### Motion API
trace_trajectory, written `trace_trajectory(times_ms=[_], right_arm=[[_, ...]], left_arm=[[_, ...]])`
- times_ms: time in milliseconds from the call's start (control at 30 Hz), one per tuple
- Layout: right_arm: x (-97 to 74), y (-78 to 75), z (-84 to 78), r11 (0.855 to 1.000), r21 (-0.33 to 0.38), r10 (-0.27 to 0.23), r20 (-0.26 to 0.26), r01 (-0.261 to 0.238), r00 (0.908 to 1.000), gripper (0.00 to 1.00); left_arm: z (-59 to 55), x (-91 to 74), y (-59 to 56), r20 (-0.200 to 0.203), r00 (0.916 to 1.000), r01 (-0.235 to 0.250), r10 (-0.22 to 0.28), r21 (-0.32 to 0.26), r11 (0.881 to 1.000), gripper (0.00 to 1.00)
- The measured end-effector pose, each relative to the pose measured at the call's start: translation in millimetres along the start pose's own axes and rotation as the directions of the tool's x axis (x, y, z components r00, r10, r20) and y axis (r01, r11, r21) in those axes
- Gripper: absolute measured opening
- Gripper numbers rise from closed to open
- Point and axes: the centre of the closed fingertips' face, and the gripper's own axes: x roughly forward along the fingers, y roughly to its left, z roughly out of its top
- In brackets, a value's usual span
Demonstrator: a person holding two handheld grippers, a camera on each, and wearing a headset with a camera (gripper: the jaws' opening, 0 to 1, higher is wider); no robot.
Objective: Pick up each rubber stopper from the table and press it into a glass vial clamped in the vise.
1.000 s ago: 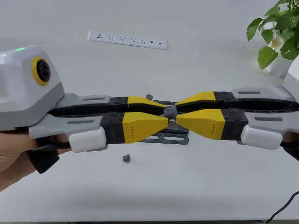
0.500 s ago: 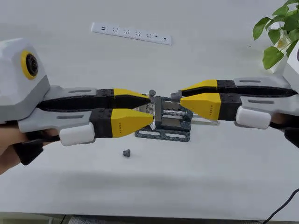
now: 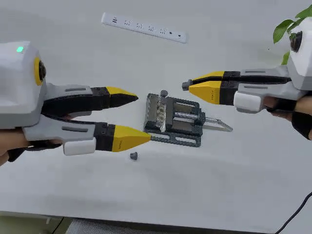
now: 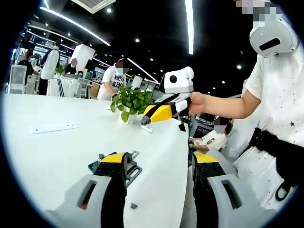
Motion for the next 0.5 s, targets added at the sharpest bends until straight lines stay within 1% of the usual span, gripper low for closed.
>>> trace_trajectory(times_ms=[33,100,233,267,333,367,433,467,500], right_arm=[[2.9,-4.9,-2.9,1.0,-0.015,-0.014,-0.025,0.013,0.9996,0.06],[7.4,-11.2,-7.8,0.998,-0.045,-0.035,-0.071,0.032,0.9969,0.06],[18.1,-18.5,-13.5,0.995,-0.084,-0.058,-0.133,0.047,0.9895,0.06],[21.3,-22.2,-15.9,0.993,-0.104,-0.072,-0.157,0.056,0.985,0.06],[26.2,-26.7,-20.2,0.99,-0.131,-0.084,-0.19,0.06,0.9782,0.06],[30.0,-31.3,-24.1,0.987,-0.149,-0.097,-0.215,0.065,0.9717,0.06],[34.5,-35.1,-29.4,0.981,-0.183,-0.112,-0.254,0.066,0.9608,0.06],[38.8,-38.9,-33.7,0.977,-0.205,-0.117,-0.277,0.061,0.9537,0.06],[42.0,-41.6,-36.4,0.976,-0.21,-0.119,-0.288,0.059,0.9501,0.06]], left_arm=[[-6.0,0.0,4.0,-0.026,0.9995,-0.017,0.018,0.02,1.0,0.58],[-11.0,1.4,7.8,-0.04,0.9986,-0.032,0.033,0.029,0.999,0.65],[-22.1,2.6,18.0,-0.08,0.9938,-0.071,0.077,0.074,0.995,0.77],[-25.8,3.0,20.4,-0.096,0.9917,-0.077,0.086,0.095,0.993,0.8],[-29.8,3.9,23.7,-0.108,0.9892,-0.087,0.099,0.105,0.991,0.83],[-33.0,4.3,26.0,-0.118,0.9873,-0.091,0.106,0.123,0.988,0.85],[-35.9,5.1,28.4,-0.128,0.9852,-0.097,0.114,0.13,0.987,0.88],[-38.8,5.2,30.9,-0.139,0.9827,-0.104,0.123,0.137,0.985,0.9],[-40.2,5.4,32.1,-0.142,0.9818,-0.104,0.127,0.155,0.982,0.91]])
